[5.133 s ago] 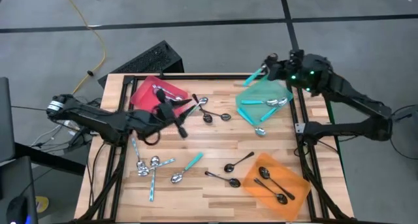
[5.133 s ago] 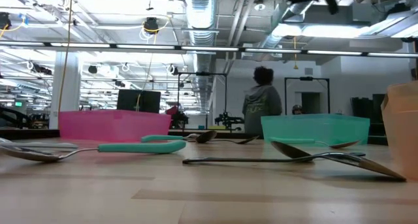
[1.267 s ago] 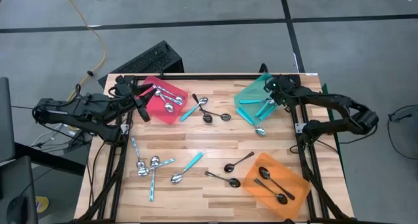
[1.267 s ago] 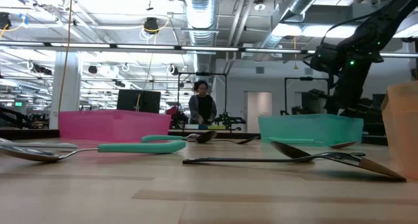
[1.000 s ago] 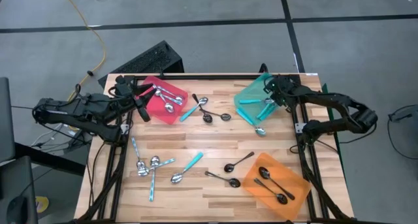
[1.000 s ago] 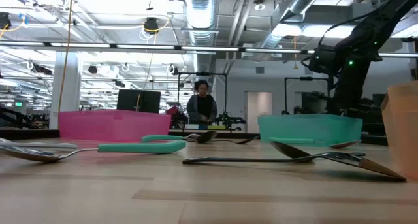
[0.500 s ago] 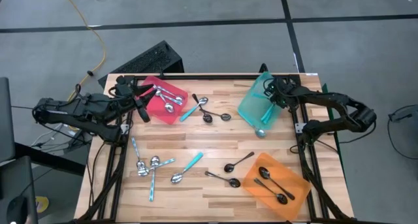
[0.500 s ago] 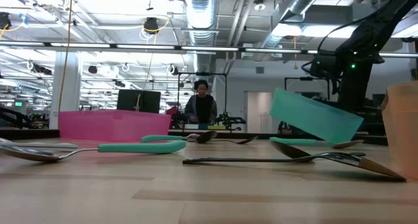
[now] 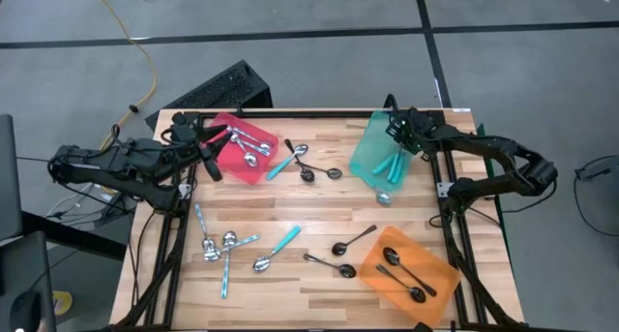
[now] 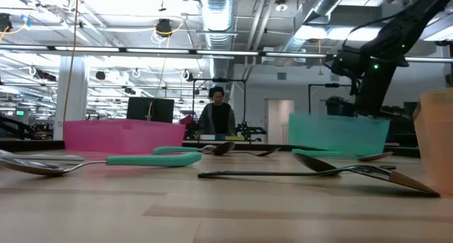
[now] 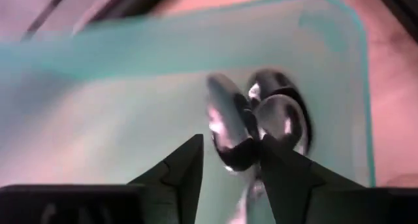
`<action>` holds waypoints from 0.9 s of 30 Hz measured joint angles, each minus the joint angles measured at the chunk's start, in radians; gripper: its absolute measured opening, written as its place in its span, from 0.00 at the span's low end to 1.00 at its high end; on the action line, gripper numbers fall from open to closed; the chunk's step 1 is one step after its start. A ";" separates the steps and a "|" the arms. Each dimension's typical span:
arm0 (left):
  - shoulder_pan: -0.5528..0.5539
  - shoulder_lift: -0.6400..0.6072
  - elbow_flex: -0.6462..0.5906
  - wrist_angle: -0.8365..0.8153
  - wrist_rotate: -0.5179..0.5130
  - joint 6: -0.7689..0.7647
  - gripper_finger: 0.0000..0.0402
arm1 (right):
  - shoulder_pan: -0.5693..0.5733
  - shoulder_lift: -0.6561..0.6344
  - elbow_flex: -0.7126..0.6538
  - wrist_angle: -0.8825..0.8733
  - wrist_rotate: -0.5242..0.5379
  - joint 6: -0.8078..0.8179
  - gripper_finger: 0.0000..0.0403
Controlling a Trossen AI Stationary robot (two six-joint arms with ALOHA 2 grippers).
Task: Sort silverware by color (type)
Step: Put the blue spoon into the blue bin, then put the black spoon into the orange bin
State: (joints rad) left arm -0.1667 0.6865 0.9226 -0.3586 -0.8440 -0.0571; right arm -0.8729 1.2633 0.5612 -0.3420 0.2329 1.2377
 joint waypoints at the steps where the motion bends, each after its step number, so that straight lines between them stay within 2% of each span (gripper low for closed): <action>1: 0.000 0.000 0.000 -0.005 0.000 0.000 0.25 | -0.002 0.000 0.013 -0.001 0.000 -0.013 0.43; 9: 0.000 0.000 0.000 -0.037 -0.001 -0.011 0.25 | -0.029 0.000 0.161 -0.062 -0.021 -0.152 0.45; 14: 0.000 0.000 0.000 -0.040 0.033 -0.010 0.25 | -0.033 -0.013 0.303 -0.113 -0.056 -0.333 0.45; 17: 0.000 0.000 0.000 -0.040 0.084 -0.021 0.25 | -0.011 -0.032 0.390 -0.108 -0.140 -0.493 0.45; 20: 0.000 0.002 0.000 -0.041 0.124 -0.047 0.25 | 0.060 -0.056 0.458 -0.151 -0.249 -0.650 0.43; 22: 0.000 0.003 0.000 -0.041 0.130 -0.058 0.25 | 0.150 -0.062 0.479 -0.204 -0.259 -0.726 0.41; 24: 0.000 0.008 0.000 -0.041 0.129 -0.061 0.25 | 0.264 -0.059 0.481 -0.238 -0.239 -0.777 0.39; 27: 0.000 0.015 0.000 -0.041 0.128 -0.062 0.25 | 0.429 -0.032 0.481 -0.295 -0.129 -0.797 0.34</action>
State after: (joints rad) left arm -0.1667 0.7018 0.9226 -0.3992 -0.7157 -0.1188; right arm -0.4438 1.2311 1.0420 -0.6365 0.1035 0.4403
